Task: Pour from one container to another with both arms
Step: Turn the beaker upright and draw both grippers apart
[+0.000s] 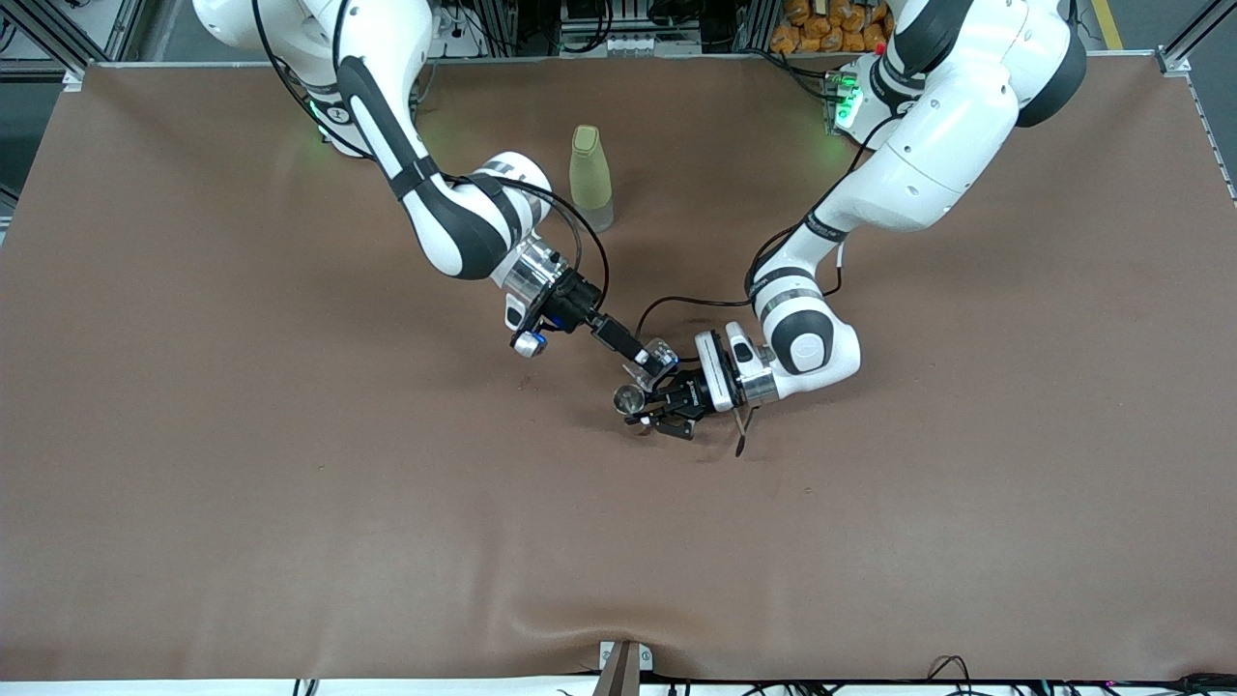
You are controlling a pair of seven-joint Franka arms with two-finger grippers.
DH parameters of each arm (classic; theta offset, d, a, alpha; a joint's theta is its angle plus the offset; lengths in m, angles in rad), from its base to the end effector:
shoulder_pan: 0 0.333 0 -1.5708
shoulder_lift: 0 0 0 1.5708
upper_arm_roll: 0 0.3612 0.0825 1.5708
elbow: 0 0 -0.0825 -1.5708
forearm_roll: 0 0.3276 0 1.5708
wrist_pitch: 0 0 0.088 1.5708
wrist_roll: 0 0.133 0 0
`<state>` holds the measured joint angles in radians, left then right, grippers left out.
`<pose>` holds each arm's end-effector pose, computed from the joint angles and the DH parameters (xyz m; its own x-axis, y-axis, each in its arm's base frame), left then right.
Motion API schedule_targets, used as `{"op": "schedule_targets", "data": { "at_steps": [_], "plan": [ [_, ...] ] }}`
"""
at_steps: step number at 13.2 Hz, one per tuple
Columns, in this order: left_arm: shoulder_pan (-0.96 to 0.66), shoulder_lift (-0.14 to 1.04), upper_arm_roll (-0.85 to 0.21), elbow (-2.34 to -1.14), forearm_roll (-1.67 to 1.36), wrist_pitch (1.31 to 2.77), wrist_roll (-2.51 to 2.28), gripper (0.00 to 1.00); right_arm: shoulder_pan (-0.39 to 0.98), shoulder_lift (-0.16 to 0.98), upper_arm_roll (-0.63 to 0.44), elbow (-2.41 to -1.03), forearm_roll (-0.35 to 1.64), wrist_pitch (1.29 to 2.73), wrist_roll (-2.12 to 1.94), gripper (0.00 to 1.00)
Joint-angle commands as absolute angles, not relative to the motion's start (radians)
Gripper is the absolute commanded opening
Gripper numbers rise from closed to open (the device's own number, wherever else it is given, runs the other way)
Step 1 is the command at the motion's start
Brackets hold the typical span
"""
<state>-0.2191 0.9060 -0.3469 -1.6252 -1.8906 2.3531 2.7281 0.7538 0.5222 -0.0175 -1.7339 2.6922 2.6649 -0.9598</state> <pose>0.5968 -0.3612 0.1825 -0.0273 -0.2478 0.9684 -0.9754 -0.2053 -0.0800 0.5007 0.4460 0.3492 0.7496 -0.6176 -0.2382 -0.3377 -0.0473 -0.9401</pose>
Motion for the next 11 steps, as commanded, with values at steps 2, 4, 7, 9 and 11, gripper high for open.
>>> {"op": "schedule_targets", "data": {
  "at_steps": [2,4,7,9,11],
  "plan": [
    [-0.175,0.89,-0.35,-1.635,-1.922,2.358,2.809,0.0,0.74,0.509,-0.023,-1.738,2.921,2.701,-1.235,0.0],
    [-0.152,0.876,-0.348,-1.649,-1.899,2.356,2.803,0.0,0.73,0.499,-0.026,-1.732,2.892,2.768,-1.308,0.0],
    [-0.112,0.855,-0.35,-1.669,-1.855,2.352,2.775,0.0,0.687,0.495,-0.026,-1.736,2.717,2.799,-1.399,0.0],
    [-0.077,0.81,-0.35,-1.695,-1.789,2.352,2.706,0.0,0.646,0.503,-0.026,-1.743,2.596,2.821,-1.474,0.0],
    [-0.017,0.772,-0.363,-1.735,-1.728,2.332,2.669,0.0,0.608,0.499,-0.026,-1.764,2.527,2.855,-1.613,0.0]
  ]
}}
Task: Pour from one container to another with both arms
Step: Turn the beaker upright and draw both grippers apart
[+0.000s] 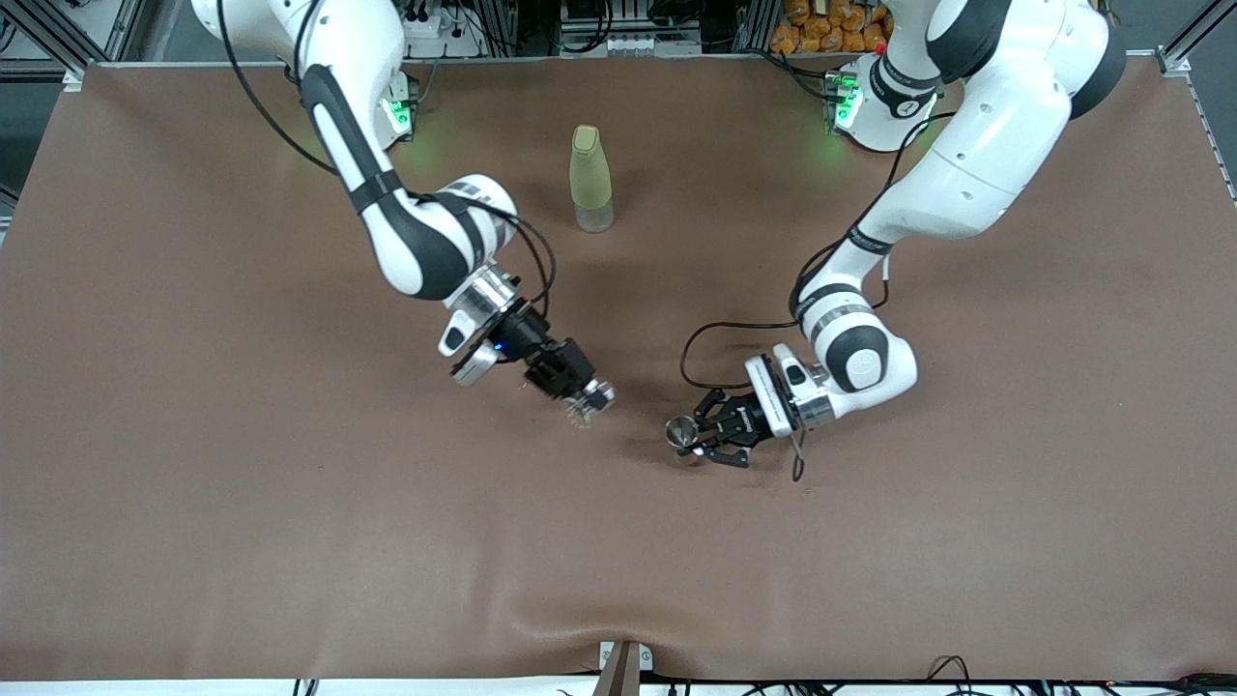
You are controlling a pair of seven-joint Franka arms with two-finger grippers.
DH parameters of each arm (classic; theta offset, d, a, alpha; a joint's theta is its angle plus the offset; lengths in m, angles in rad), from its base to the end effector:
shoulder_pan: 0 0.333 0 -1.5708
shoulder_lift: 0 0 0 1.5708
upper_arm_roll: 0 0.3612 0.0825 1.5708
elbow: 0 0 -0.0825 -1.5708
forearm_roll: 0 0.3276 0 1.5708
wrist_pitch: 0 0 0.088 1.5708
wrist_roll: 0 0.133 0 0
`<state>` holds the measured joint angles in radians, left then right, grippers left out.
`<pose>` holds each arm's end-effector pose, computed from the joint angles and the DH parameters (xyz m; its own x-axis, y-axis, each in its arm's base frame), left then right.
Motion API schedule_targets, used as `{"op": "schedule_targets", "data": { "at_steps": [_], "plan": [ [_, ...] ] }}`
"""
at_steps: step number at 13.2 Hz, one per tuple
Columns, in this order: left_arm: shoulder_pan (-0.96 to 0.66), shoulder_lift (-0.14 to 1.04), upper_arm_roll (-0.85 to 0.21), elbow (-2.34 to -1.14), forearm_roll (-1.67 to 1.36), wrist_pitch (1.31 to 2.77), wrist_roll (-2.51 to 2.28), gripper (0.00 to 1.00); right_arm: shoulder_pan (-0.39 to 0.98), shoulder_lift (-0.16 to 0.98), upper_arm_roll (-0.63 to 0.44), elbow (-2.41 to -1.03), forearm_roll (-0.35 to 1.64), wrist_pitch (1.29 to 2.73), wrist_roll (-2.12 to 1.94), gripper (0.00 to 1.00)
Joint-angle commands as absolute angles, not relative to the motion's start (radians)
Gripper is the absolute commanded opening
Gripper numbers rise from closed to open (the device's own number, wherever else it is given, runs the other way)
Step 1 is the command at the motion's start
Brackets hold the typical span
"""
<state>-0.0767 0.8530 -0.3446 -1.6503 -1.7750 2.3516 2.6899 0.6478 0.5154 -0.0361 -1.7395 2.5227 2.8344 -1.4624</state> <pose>0.6379 -0.2728 0.2065 -0.0525 -0.2969 0.9535 -0.9576 -0.2559 -0.1324 0.5468 0.3565 0.3397 0.7736 -0.5096 0.3767 0.0353 -0.5588 -0.8285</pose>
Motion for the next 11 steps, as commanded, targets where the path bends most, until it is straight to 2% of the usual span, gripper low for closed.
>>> {"op": "schedule_targets", "data": {
  "at_steps": [1,4,7,11],
  "plan": [
    [0.012,0.756,-0.37,-1.762,-1.711,2.301,2.658,0.0,0.591,0.494,-0.026,-1.785,2.52,2.855,-1.687,0.0],
    [0.096,0.713,-0.37,-1.839,-1.654,2.217,2.657,0.0,0.532,0.491,-0.023,-1.81,2.511,2.853,-1.856,0.0],
    [0.204,0.684,-0.37,-1.893,-1.576,2.12,2.655,0.0,0.453,0.509,-0.02,-1.806,2.36,2.844,-1.852,0.0],
    [0.354,0.663,-0.368,-1.927,-1.409,2.002,2.612,0.0,0.397,0.581,-0.02,-1.734,2.266,2.849,-1.786,0.0]
  ]
}}
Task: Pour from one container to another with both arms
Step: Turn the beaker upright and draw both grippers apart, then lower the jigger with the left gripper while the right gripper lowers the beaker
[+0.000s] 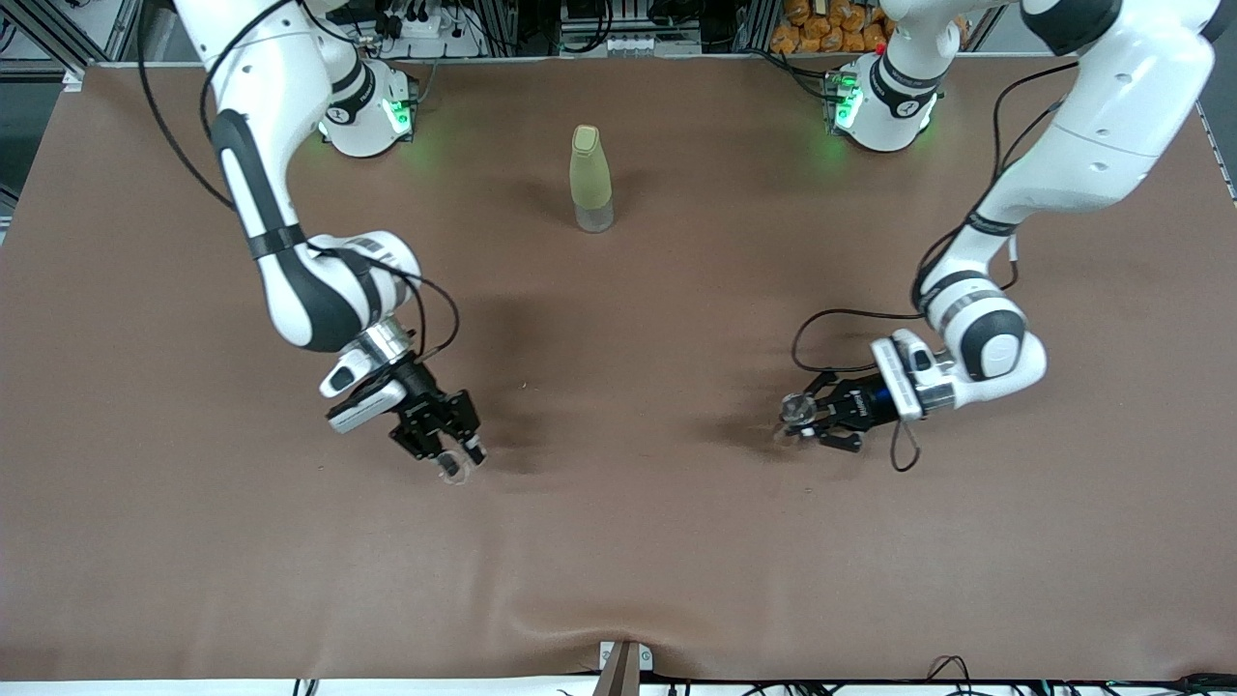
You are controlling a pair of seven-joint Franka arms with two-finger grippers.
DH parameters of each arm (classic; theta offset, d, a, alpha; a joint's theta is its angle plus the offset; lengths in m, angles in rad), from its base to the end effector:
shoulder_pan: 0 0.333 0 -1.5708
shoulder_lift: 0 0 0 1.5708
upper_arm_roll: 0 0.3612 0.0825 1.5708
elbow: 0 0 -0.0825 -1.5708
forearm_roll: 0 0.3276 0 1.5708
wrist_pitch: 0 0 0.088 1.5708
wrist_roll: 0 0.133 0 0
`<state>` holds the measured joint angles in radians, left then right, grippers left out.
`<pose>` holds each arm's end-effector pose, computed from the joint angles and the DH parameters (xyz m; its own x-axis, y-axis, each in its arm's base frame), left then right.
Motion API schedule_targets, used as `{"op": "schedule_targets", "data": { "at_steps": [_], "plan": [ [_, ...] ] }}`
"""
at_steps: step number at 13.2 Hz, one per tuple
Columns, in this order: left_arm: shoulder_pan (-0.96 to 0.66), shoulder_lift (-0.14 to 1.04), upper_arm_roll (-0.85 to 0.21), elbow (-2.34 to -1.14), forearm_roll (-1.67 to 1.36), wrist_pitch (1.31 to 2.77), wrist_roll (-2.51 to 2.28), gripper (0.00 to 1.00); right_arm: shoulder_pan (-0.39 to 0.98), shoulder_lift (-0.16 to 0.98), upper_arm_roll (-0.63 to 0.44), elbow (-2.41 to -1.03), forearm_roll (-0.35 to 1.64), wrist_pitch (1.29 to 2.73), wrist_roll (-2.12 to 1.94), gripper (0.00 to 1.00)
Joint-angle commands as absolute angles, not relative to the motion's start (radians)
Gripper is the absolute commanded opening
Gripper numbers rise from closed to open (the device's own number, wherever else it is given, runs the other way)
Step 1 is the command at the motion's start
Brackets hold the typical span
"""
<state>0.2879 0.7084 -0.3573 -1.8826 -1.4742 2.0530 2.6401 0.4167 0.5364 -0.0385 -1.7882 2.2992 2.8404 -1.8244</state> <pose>0.6114 -0.0946 0.2348 -0.0579 -0.2373 0.9697 -0.9791 -0.1762 -0.1016 0.6081 0.2091 0.3117 0.6783 -0.2135 0.7031 0.2469 -0.8350 -0.4918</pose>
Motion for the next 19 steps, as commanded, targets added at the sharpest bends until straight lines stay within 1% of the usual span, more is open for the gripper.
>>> {"op": "schedule_targets", "data": {
  "at_steps": [1,6,9,11,12,14,17,19],
  "plan": [
    [0.388,0.664,-0.367,-1.927,-1.36,1.97,2.609,0.0,0.397,0.589,-0.021,-1.721,2.258,2.852,-1.749,0.0],
    [0.572,0.676,-0.357,-1.936,-1.175,1.83,2.603,0.0,0.39,0.617,-0.021,-1.657,2.203,2.869,-1.664,0.0],
    [0.67,0.702,-0.356,-1.936,-1.123,1.766,2.571,0.0,0.38,0.617,-0.02,-1.657,2.073,2.867,-1.663,0.0],
    [0.707,0.707,-0.351,-1.936,-1.112,1.741,2.551,0.0,0.364,0.617,-0.02,-1.658,1.97,2.858,-1.664,0.0],
    [0.719,0.709,-0.341,-1.936,-1.1,1.74,2.549,0.0,0.354,0.617,-0.02,-1.66,1.916,2.838,-1.666,0.0],
    [0.726,0.725,-0.318,-1.928,-1.077,1.74,2.551,0.0,0.335,0.617,-0.02,-1.663,1.873,2.762,-1.666,0.0],
    [0.726,0.765,-0.275,-1.905,-1.051,1.74,2.556,0.0,0.296,0.623,-0.02,-1.66,1.763,2.699,-1.664,0.0],
    [0.729,0.779,-0.267,-1.904,-1.048,1.738,2.557,0.0,0.269,0.624,-0.021,-1.664,1.718,2.637,-1.666,0.0]
  ]
}}
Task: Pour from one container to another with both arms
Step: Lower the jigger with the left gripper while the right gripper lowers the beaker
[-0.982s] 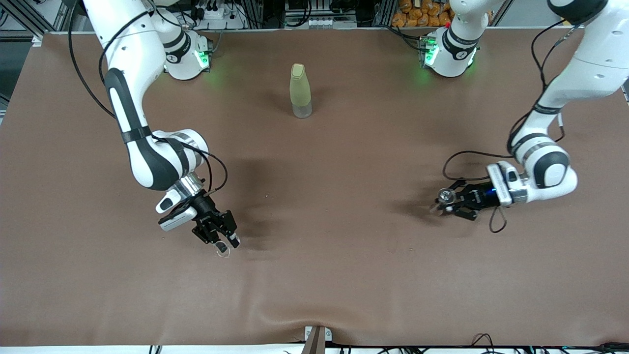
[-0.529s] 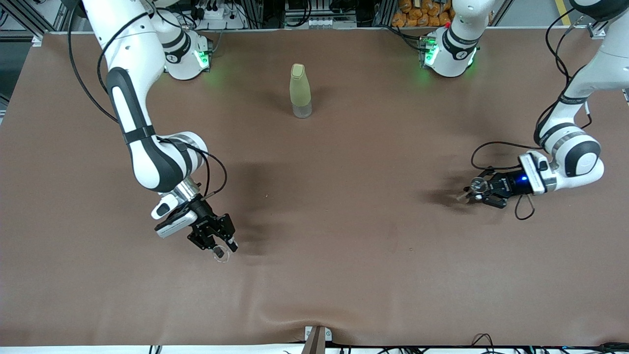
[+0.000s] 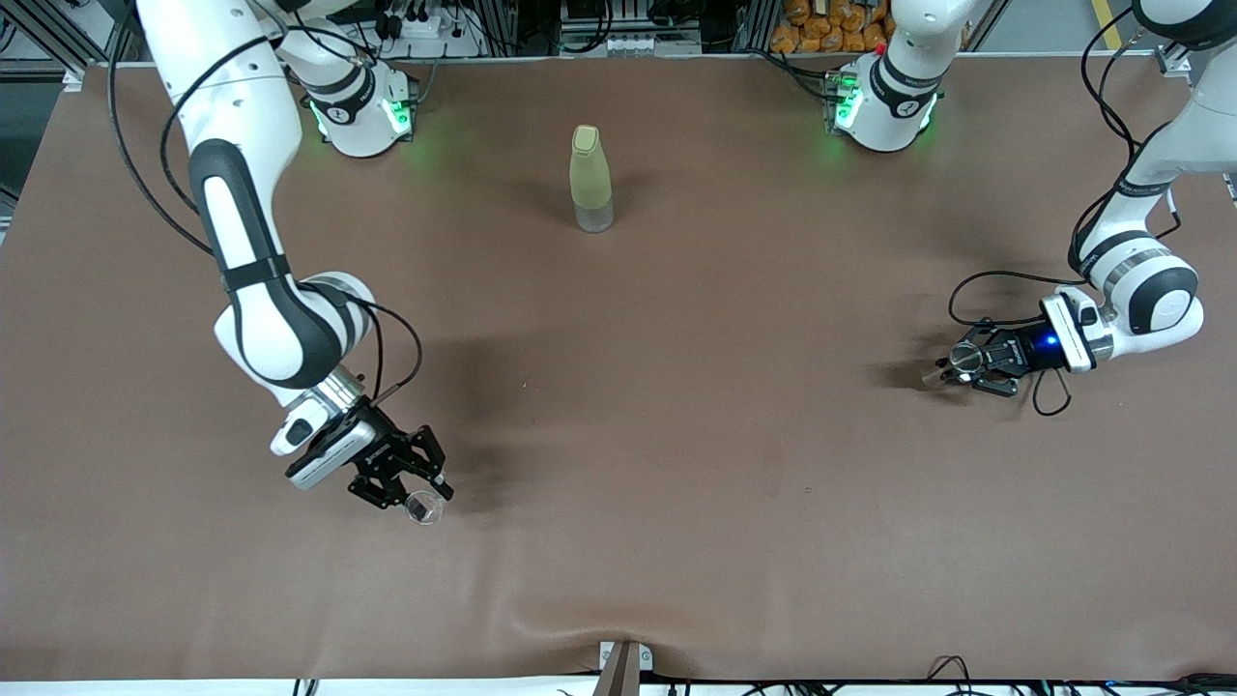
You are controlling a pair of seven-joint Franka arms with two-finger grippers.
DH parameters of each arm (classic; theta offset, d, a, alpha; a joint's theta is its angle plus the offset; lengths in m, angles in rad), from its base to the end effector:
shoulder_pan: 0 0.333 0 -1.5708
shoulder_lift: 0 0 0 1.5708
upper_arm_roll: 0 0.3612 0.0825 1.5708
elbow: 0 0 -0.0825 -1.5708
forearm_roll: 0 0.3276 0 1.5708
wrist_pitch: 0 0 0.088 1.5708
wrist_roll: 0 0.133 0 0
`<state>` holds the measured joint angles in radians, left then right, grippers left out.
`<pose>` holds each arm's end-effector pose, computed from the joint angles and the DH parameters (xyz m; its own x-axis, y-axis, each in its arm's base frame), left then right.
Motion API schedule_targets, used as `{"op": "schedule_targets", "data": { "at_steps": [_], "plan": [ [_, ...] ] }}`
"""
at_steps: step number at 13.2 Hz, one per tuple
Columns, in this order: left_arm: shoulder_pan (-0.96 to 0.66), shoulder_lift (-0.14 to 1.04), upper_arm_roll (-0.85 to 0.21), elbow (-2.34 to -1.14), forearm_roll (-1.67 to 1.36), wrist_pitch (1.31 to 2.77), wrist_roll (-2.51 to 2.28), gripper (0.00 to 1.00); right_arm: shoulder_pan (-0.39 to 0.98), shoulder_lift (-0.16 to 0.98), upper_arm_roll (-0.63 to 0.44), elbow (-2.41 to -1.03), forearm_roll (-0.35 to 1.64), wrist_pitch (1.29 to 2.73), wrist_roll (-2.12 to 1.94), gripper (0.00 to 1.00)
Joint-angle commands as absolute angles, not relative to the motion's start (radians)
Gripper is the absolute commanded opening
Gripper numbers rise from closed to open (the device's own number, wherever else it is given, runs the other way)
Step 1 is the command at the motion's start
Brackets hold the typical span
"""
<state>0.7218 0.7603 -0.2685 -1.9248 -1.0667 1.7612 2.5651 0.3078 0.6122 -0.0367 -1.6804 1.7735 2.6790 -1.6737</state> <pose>0.5232 0.1543 0.1865 0.0971 -0.2074 0.9734 -0.9809 -0.1858 0.0582 0.6705 0.1711 0.3198 0.6233 0.0801 0.7779 0.5173 -0.7882 -0.3333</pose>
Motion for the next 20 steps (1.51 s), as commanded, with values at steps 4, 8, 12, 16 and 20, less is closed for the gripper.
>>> {"op": "schedule_targets", "data": {
  "at_steps": [4,8,12,16,20],
  "plan": [
    [0.738,0.801,-0.258,-1.898,-1.048,1.74,2.557,0.0,0.18,0.626,-0.021,-1.69,1.547,2.476,-1.664,0.0],
    [0.738,0.804,-0.252,-1.896,-1.046,1.74,2.56,0.0,0.156,0.621,-0.023,-1.701,1.43,2.419,-1.524,0.0],
    [0.738,0.808,-0.252,-1.896,-1.043,1.74,2.56,0.0,0.158,0.585,-0.023,-1.703,1.261,2.361,-1.112,0.0],
    [0.738,0.813,-0.252,-1.894,-1.043,1.74,2.56,0.08,0.156,0.554,-0.023,-1.686,0.956,2.341,-0.668,0.0],
    [0.738,0.813,-0.252,-1.894,-1.043,1.74,2.56,0.19,0.155,0.47,-0.067,-1.747,0.728,2.257,-0.485,0.0]
  ]
}}
